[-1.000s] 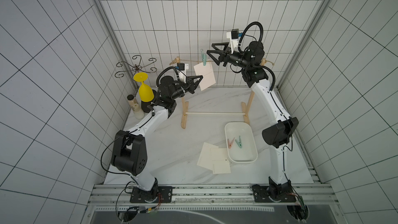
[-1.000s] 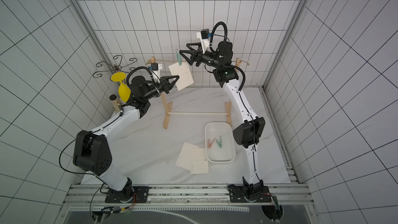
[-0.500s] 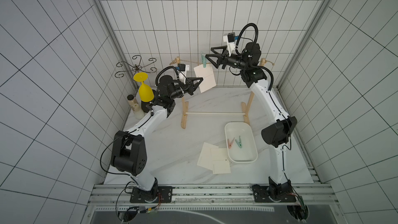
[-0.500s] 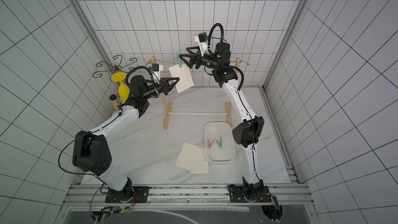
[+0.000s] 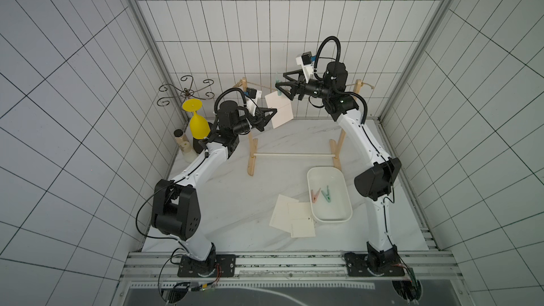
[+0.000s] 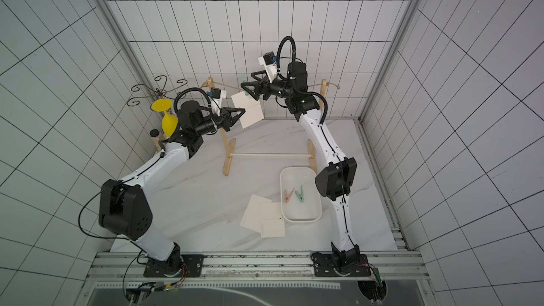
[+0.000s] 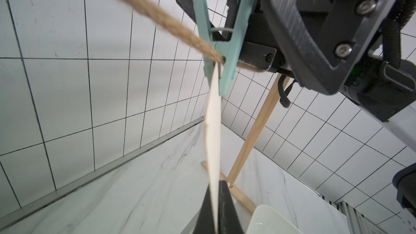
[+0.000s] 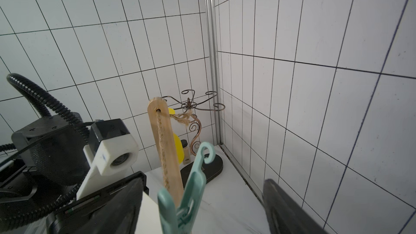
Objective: Remove the postcards from the strings
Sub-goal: Remove the clamp from the clothesline.
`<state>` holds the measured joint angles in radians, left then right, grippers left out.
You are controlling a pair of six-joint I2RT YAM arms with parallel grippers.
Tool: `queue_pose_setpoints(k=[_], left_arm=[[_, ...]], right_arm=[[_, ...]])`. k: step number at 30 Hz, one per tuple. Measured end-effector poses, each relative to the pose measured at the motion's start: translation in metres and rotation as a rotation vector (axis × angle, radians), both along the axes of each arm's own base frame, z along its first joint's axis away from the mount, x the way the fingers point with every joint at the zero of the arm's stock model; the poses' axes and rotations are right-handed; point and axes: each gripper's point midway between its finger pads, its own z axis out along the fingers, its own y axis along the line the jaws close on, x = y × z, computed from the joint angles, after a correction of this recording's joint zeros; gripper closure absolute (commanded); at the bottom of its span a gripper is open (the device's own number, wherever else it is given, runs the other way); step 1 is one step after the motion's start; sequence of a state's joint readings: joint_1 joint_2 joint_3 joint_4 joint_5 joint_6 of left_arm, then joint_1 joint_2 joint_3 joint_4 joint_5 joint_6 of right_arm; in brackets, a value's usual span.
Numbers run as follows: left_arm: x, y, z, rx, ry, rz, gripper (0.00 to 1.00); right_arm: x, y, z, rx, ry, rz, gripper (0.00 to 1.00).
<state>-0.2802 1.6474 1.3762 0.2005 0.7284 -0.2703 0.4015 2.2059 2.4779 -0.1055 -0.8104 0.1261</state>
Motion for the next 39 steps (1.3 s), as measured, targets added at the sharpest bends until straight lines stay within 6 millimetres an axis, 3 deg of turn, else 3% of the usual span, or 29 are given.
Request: queue_pose_setpoints(k=[24, 39], left_arm=[[-0.001, 0.001, 0.005, 0.068, 0.004, -0.006, 1.0], [-0.002, 0.005, -0.003, 0.104, 0.043, -0.017, 1.0]], right_arm=[[-0.024, 0.015, -0.007, -0.037, -0.032, 0.124, 0.15], [-0.034, 0.018, -0.01, -0.048, -0.026, 0.176, 0.18]])
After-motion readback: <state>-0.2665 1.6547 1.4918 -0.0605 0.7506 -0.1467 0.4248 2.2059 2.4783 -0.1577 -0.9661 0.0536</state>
